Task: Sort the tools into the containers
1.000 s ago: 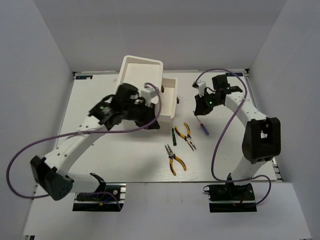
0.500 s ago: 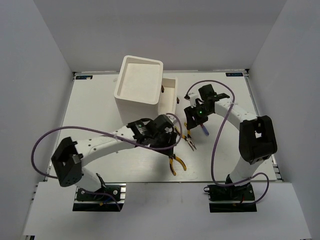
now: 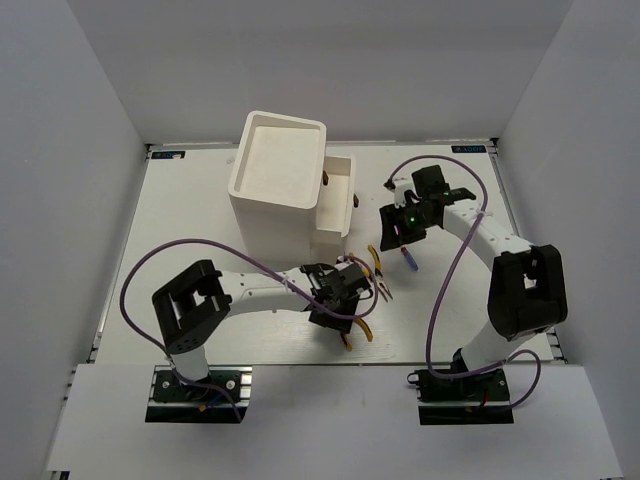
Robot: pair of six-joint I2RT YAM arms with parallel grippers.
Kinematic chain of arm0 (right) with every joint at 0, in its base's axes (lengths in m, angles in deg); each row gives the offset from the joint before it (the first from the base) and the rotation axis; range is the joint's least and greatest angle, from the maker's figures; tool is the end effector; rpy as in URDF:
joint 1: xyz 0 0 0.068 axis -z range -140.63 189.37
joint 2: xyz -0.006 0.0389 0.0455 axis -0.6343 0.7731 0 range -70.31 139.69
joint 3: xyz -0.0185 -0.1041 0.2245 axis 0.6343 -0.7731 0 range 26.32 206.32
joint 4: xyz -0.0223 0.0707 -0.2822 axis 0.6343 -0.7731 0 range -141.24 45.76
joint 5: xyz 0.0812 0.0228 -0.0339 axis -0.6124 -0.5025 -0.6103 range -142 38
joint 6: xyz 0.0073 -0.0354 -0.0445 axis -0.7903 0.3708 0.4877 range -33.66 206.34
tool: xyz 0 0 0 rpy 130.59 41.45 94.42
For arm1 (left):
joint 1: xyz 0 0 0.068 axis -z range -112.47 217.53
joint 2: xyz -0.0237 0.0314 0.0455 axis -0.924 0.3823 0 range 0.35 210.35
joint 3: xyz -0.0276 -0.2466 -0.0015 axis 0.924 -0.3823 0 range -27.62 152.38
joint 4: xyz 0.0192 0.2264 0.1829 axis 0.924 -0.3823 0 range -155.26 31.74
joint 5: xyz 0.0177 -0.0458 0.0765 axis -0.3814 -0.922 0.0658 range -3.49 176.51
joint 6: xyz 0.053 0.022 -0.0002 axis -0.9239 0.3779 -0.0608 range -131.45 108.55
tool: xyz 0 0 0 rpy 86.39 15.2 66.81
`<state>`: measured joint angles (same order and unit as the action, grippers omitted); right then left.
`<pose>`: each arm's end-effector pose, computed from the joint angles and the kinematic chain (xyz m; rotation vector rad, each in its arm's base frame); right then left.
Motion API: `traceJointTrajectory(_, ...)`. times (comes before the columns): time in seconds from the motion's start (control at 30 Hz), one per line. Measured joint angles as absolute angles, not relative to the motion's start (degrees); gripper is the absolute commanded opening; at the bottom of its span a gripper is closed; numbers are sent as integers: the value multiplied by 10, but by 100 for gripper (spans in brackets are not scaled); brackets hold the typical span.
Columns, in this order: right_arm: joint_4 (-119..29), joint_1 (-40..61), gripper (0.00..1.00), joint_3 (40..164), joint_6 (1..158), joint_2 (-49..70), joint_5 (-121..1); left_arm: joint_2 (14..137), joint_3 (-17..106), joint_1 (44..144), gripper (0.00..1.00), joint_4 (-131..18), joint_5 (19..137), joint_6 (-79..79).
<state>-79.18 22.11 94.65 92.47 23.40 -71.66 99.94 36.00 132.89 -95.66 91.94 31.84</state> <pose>0.3466 0.1220 0.1894 -0.6472 2.5346 0.5178 0.1502 -0.3182 0.1248 0.5328 2.8348 -0.2626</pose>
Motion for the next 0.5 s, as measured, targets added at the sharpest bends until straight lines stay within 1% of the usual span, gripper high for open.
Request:
traceJointTrajectory(0.13, -788, 231, 59, 938, 921, 220, -719, 1032, 375, 1334, 57, -944, 933, 323)
traceJointTrajectory(0.23, -787, 238, 59, 933, 919, 208, -721, 1042, 386, 1338, 50, -938, 937, 326)
traceJointTrajectory(0.27, -787, 240, 59, 929, 918, 203, -721, 1044, 387, 1339, 40, -936, 937, 326)
traceJointTrajectory(0.33, -786, 244, 59, 922, 916, 195, -722, 1048, 390, 1341, 26, -933, 939, 328)
traceJointTrajectory(0.37, -787, 245, 59, 920, 914, 193, -723, 1050, 392, 1341, 15, -934, 941, 330)
traceJointTrajectory(0.4, -786, 248, 59, 915, 914, 189, -723, 1050, 393, 1342, 10, -934, 941, 331)
traceJointTrajectory(0.47, -787, 252, 59, 907, 912, 183, -725, 1051, 397, 1344, 5, -933, 940, 329)
traceJointTrajectory(0.5, -788, 253, 59, 904, 912, 181, -727, 1051, 398, 1346, 0, -933, 941, 329)
